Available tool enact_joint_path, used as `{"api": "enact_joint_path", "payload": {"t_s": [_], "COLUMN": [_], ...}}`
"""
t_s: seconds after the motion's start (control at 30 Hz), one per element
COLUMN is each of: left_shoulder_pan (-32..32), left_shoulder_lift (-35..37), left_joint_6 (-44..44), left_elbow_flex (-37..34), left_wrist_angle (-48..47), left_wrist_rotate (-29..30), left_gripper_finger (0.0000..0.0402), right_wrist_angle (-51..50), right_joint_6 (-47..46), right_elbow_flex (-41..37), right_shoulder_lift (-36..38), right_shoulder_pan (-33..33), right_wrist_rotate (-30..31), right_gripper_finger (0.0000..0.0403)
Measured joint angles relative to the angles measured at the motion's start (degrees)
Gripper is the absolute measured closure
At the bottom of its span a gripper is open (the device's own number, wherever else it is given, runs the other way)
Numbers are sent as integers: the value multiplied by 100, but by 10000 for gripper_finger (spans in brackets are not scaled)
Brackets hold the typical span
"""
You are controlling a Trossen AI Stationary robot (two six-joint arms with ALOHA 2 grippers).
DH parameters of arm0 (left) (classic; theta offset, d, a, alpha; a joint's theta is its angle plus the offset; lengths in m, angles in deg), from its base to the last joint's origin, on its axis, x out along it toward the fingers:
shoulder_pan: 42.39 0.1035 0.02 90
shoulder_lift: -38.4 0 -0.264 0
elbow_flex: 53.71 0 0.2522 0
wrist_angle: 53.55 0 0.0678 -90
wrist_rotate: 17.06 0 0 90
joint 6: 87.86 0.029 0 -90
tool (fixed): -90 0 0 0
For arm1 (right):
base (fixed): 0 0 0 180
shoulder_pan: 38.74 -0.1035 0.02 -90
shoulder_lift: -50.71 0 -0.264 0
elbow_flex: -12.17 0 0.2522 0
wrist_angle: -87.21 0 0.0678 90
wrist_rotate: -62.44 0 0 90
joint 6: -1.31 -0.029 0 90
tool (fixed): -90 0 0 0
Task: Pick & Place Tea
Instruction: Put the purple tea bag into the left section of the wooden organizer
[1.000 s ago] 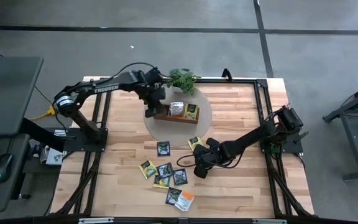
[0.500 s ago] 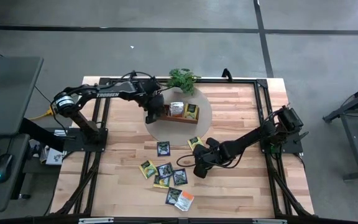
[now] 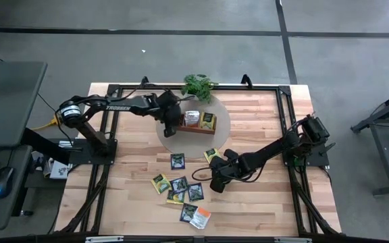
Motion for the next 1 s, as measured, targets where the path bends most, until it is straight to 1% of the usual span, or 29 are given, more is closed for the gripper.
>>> {"api": "enact_joint_path", "payload": {"t_s": [0.13, 0.2, 0.4, 0.57, 0.67, 0.73, 0.9, 1.0], "left_shoulder_pan": [-260, -335, -367, -436, -444, -442, -506, -749], "left_shoulder_lift": [0, 0, 0, 18, 372, 562, 1196, 1648], "left_joint_6": [-329, -412, -741, -875, -831, -815, -979, -1281], "left_elbow_flex": [0, 0, 0, 0, -4, 21, -12, -327], "left_wrist_angle": [195, 288, 378, 580, 535, 619, 102, -202], "left_wrist_rotate": [818, 1089, 1311, 1979, 2252, 2268, 1986, 1977], "left_gripper_finger": [401, 401, 401, 401, 401, 401, 401, 401], "right_wrist_angle": [0, 0, 7, 22, 20, 17, 17, 30], "right_joint_6": [-2, -2, -2, -2, -2, 8, 14, 44], "right_elbow_flex": [0, 0, 0, 0, 0, 0, 0, 0], "right_shoulder_lift": [0, 0, 0, 0, 0, 0, 0, 0], "right_shoulder_pan": [0, 0, 0, 0, 0, 0, 0, 0], "right_wrist_rotate": [0, 0, 0, -3, -4, -7, -5, 4], "right_gripper_finger": [402, 402, 402, 402, 402, 402, 402, 402]}}
